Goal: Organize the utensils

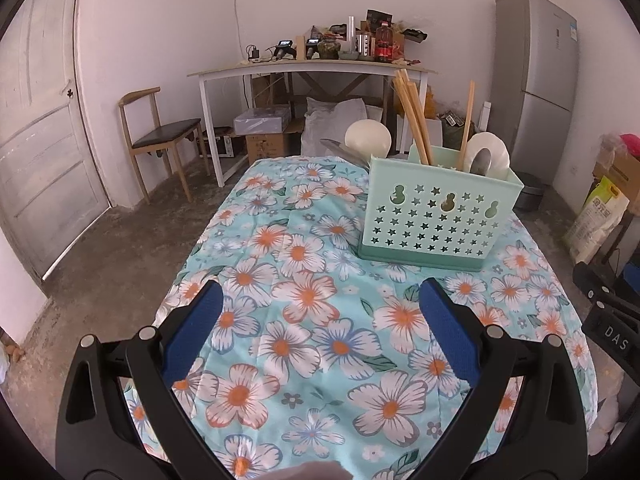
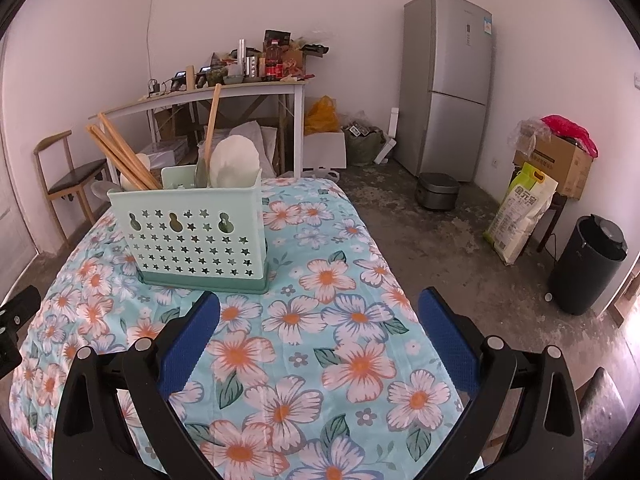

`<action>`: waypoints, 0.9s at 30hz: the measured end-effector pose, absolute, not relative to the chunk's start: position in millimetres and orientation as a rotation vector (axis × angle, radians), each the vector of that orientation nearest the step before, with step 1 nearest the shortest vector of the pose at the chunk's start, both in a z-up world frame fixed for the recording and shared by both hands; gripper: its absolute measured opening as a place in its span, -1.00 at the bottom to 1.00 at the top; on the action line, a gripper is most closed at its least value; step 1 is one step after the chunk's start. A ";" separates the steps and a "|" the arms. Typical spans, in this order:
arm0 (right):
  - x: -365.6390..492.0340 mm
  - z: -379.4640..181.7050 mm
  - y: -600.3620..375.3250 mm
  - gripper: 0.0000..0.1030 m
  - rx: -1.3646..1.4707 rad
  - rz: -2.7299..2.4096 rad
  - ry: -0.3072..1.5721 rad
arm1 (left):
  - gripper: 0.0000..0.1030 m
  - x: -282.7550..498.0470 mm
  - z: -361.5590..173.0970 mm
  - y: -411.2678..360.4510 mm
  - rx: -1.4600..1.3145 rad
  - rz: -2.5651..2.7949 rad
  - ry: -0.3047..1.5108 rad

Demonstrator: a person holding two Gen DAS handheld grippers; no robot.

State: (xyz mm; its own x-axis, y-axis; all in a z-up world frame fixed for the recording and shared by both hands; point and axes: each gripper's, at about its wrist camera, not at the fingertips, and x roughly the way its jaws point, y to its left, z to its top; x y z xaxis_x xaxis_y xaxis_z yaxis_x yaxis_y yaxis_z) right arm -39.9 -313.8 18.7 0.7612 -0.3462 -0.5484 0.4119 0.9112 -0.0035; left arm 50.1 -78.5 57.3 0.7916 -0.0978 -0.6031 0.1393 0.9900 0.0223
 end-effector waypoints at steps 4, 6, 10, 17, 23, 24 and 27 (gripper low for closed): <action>-39.1 18.0 -312.8 0.88 0.117 -0.408 0.574 | 0.84 50.5 56.9 -78.3 0.065 -0.129 0.646; -39.3 17.7 -312.4 0.88 0.117 -0.406 0.574 | 0.84 51.3 56.5 -78.9 0.063 -0.131 0.651; -38.7 17.6 -311.6 0.88 0.118 -0.408 0.576 | 0.84 52.4 55.8 -79.3 0.057 -0.131 0.660; -38.9 17.9 -311.7 0.88 0.115 -0.405 0.576 | 0.84 53.1 55.9 -76.7 0.052 -0.120 0.667; -38.7 17.7 -310.7 0.88 0.114 -0.405 0.575 | 0.84 53.1 56.3 -75.9 0.051 -0.119 0.667; -38.4 17.4 -309.9 0.88 0.113 -0.405 0.575 | 0.84 53.0 56.3 -76.0 0.051 -0.118 0.668; -38.2 17.6 -310.4 0.88 0.114 -0.405 0.576 | 0.84 52.8 56.6 -75.7 0.050 -0.117 0.668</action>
State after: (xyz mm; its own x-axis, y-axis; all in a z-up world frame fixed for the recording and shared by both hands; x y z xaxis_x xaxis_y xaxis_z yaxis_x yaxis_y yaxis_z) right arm -38.2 -310.4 17.6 0.7628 -0.3397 -0.5503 0.4028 0.9153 -0.0066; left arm 52.8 -75.7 56.6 0.7790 -0.0923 -0.6202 0.1245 0.9922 0.0087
